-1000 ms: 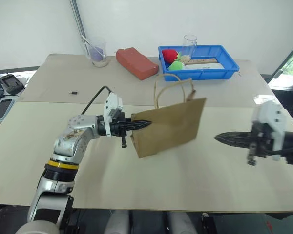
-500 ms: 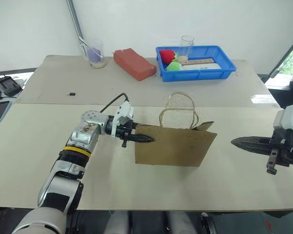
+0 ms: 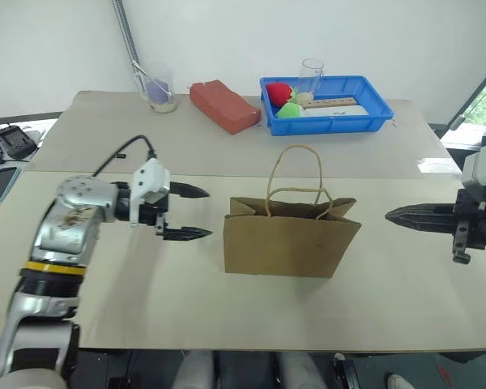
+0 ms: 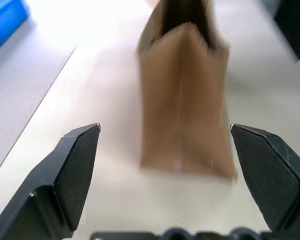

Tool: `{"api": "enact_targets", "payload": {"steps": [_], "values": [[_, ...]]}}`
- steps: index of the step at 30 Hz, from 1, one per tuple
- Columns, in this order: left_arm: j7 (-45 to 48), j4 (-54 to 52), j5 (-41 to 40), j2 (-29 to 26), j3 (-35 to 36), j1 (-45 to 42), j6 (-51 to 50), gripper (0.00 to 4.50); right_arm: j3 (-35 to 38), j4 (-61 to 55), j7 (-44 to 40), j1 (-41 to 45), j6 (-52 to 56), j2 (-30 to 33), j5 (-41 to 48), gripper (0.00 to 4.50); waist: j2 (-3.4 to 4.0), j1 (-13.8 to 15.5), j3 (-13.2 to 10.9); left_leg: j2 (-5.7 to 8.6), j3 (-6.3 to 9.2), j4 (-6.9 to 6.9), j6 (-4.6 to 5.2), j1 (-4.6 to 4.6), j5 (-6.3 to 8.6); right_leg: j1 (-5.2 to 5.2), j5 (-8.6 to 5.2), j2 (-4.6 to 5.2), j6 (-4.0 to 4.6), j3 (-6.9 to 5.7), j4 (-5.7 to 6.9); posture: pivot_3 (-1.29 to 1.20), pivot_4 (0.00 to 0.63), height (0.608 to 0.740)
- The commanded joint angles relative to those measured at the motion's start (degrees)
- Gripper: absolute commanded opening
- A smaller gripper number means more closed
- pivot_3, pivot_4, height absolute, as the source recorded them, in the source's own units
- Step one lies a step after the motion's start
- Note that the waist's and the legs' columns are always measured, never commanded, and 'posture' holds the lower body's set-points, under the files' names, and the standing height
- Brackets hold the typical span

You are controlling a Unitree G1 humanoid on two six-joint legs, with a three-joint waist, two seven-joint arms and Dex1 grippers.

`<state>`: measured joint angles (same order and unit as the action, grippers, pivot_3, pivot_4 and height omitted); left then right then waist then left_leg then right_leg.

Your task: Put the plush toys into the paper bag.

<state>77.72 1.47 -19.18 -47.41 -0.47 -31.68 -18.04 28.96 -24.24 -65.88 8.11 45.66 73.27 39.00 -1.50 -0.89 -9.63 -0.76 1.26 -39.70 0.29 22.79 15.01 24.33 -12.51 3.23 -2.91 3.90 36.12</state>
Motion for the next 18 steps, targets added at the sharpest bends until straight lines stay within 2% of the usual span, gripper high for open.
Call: {"api": "enact_targets", "payload": {"steps": [1, 5, 9, 10, 18], "values": [[-2.91, -6.63, -0.88, -6.50, 6.50, 2.35, -4.72, 4.50, -0.30, 6.52, -6.33, 2.64, -4.99, 4.49, -1.97, 1.55, 0.01, 0.08, -0.01, -0.01, -0.01, 0.01, 0.00, 0.01, 0.00, 0.02, 0.00, 0.00, 0.00, 0.00, 0.00, 0.00, 0.150, 0.740], [-2.28, -9.24, -2.56, -12.85, 10.64, 5.88, -7.35, 4.50, -1.65, 12.02, -12.69, 4.72, -8.70, 8.54, -3.28, 2.91, 0.06, 0.18, -0.05, -0.06, -0.04, 0.04, 0.00, -0.01, 0.01, 0.03, -0.01, 0.03, 0.00, -0.03, -0.03, 0.00, 0.150, 0.740], [-2.85, -9.70, -2.66, -15.88, 12.96, 8.05, -8.33, 4.50, -3.85, 15.10, -16.60, 6.27, -12.17, 10.30, -4.60, 4.28, 0.08, 0.07, -0.06, -0.06, -0.13, 0.05, 0.00, -0.04, 0.01, 0.02, -0.02, 0.05, 0.00, -0.02, -0.04, 0.00, 0.150, 0.740], [-3.04, -10.05, -2.91, -16.23, 13.41, 8.53, -8.79, 4.50, -4.58, 15.41, -16.90, 6.85, -12.69, 10.36, -4.78, 4.44, 0.08, 0.05, -0.05, -0.06, -0.15, 0.05, 0.00, -0.04, 0.01, 0.04, -0.02, 0.04, 0.01, -0.02, -0.03, 0.00, 0.150, 0.740], [-4.25, -12.08, -5.68, -16.10, 14.27, 10.07, -11.53, 4.50, -10.74, 14.67, -15.30, 12.20, -14.28, 9.23, -5.85, 4.44, 0.12, -0.10, -0.08, -0.09, -0.22, 0.06, 0.00, -0.04, 0.01, 0.12, -0.02, 0.02, 0.03, -0.01, 0.02, 0.00, 0.150, 0.740]]}}
